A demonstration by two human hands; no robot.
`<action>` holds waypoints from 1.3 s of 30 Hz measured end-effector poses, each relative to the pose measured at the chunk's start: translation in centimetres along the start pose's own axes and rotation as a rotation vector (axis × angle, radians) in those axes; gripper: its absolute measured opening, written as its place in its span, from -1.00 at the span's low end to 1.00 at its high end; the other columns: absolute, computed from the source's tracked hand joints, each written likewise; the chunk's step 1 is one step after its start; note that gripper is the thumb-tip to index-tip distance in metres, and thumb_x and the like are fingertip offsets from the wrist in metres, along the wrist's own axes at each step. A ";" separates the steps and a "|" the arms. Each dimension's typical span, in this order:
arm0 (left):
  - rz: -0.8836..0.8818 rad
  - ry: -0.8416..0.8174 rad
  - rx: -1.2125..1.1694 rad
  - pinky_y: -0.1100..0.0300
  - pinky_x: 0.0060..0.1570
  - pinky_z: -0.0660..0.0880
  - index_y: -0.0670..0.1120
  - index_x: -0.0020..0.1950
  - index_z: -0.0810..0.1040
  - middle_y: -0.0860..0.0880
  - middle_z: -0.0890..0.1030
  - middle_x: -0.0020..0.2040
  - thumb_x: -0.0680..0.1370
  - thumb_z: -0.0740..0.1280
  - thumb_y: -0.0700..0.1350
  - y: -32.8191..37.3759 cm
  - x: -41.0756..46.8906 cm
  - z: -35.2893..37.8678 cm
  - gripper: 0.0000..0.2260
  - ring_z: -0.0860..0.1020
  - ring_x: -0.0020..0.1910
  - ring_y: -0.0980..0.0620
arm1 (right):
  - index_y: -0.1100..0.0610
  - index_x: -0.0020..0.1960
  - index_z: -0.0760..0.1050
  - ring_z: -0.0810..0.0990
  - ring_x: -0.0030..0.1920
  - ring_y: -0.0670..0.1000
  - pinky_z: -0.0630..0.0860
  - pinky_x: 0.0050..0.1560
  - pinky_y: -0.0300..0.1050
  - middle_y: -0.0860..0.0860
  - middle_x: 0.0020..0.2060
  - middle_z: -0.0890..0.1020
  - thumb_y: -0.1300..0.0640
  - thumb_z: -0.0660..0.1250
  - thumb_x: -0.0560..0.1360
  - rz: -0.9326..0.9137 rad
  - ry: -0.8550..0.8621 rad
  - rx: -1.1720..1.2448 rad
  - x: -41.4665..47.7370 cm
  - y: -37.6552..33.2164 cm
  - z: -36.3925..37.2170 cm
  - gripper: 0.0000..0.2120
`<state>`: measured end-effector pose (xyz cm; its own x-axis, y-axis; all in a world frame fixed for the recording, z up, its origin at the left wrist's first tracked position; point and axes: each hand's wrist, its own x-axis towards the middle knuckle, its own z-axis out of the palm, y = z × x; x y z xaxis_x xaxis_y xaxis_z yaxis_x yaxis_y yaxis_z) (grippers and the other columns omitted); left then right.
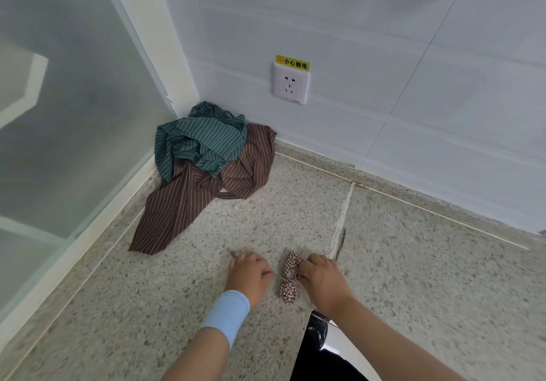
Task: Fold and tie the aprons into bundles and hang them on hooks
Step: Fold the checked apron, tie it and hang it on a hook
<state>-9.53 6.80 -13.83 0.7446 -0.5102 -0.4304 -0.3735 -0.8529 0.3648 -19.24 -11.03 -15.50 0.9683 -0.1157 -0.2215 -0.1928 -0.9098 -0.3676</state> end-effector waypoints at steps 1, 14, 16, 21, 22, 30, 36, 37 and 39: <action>-0.028 -0.032 -0.097 0.14 0.20 0.36 0.06 0.02 0.63 0.09 0.58 0.08 0.60 0.26 0.04 0.2 0.0 -0.5 -0.84 0.47 0.13 0.05 | 0.06 -0.10 0.53 0.55 -0.20 0.05 0.45 -0.15 -0.09 -0.02 -0.22 0.54 0.16 0.40 0.49 0.035 0.006 0.121 0.0 0.0 -0.4 -0.95; 0.131 -0.054 -0.420 0.18 -0.29 0.38 0.12 -0.13 0.52 0.07 0.56 -0.27 0.63 0.20 -0.01 3.6 0.9 -4.2 -0.82 0.45 -0.33 0.12 | -0.14 0.09 0.59 0.55 -0.22 -0.12 0.47 -0.12 -0.20 -0.22 0.24 0.36 -0.14 0.38 0.51 0.053 0.020 0.343 1.9 -1.0 -4.2 -0.81; 0.163 0.031 -0.400 0.15 -0.16 0.47 0.04 -0.08 0.60 0.10 0.56 -0.21 0.62 0.25 -0.07 4.2 1.5 -4.0 -0.84 0.50 -0.22 0.11 | -0.10 -0.15 0.59 0.55 -0.16 -0.15 0.41 -0.11 -0.28 -0.19 0.07 0.51 -0.03 0.44 0.50 0.142 0.035 0.484 2.6 -1.1 -4.3 -0.93; 0.045 0.136 -0.549 0.28 -0.03 0.48 -0.05 0.00 0.72 0.04 0.65 -0.10 0.57 0.35 -0.13 4.5 2.2 -1.7 -0.86 0.57 -0.09 0.12 | 0.05 -0.21 0.68 0.64 -0.15 -0.03 0.55 -0.10 -0.16 -0.01 -0.17 0.68 0.12 0.53 0.44 0.460 0.028 0.899 3.3 -0.5 -4.5 -0.93; 0.028 0.105 -0.580 0.27 -0.05 0.49 -0.03 -0.02 0.73 0.03 0.66 -0.12 0.57 0.37 -0.10 4.6 2.2 -1.0 -0.86 0.58 -0.12 0.13 | 0.07 -0.19 0.69 0.64 -0.16 -0.04 0.55 -0.12 -0.18 -0.01 -0.20 0.69 0.15 0.52 0.45 0.483 0.029 0.952 3.2 -0.3 -4.5 -0.95; -0.059 0.031 -0.764 0.20 -0.33 0.38 -0.12 -0.41 0.60 -0.04 0.51 -0.41 0.53 0.43 -0.09 6.5 3.6 1.8 -0.69 0.43 -0.41 0.14 | 0.16 -0.09 0.71 0.67 -0.10 -0.06 0.52 -0.15 -0.35 0.01 -0.19 0.72 0.21 0.50 0.46 0.551 0.031 1.163 2.5 0.1 -5.5 -0.96; -0.123 0.050 -0.976 0.21 -0.27 0.48 -0.02 -0.18 0.75 -0.01 0.68 -0.28 0.54 0.43 -0.07 6.6 4.5 0.7 -0.86 0.56 -0.31 0.08 | 0.09 -0.12 0.48 0.51 -0.17 0.08 0.50 -0.14 -0.04 0.02 -0.19 0.50 -0.20 0.07 0.64 0.310 -0.265 -0.010 2.3 1.8 -8.7 -0.57; -0.130 0.038 -1.032 0.23 -0.34 0.44 0.00 -0.17 0.75 0.02 0.66 -0.33 0.55 0.41 -0.07 6.7 4.5 0.5 -0.85 0.52 -0.39 0.10 | 0.11 -0.14 0.47 0.51 -0.19 0.09 0.50 -0.17 -0.05 0.03 -0.22 0.52 -0.19 0.01 0.65 0.243 -0.319 -0.133 2.4 1.5 -9.4 -0.54; -0.123 0.050 -1.059 0.28 -0.32 0.46 -0.01 -0.17 0.74 0.05 0.68 -0.30 0.57 0.39 -0.10 7.0 4.5 0.1 -0.83 0.57 -0.38 0.13 | 0.14 -0.13 0.51 0.55 -0.20 0.11 0.50 -0.18 -0.05 0.04 -0.23 0.57 -0.05 -0.01 0.64 0.098 -0.404 -0.242 2.8 0.8 -10.8 -0.58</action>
<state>-8.80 -1.45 -13.28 0.7756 -0.4015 -0.4871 0.3587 -0.3546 0.8635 -14.99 -16.37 -6.67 0.7991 -0.0852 -0.5952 -0.1910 -0.9746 -0.1169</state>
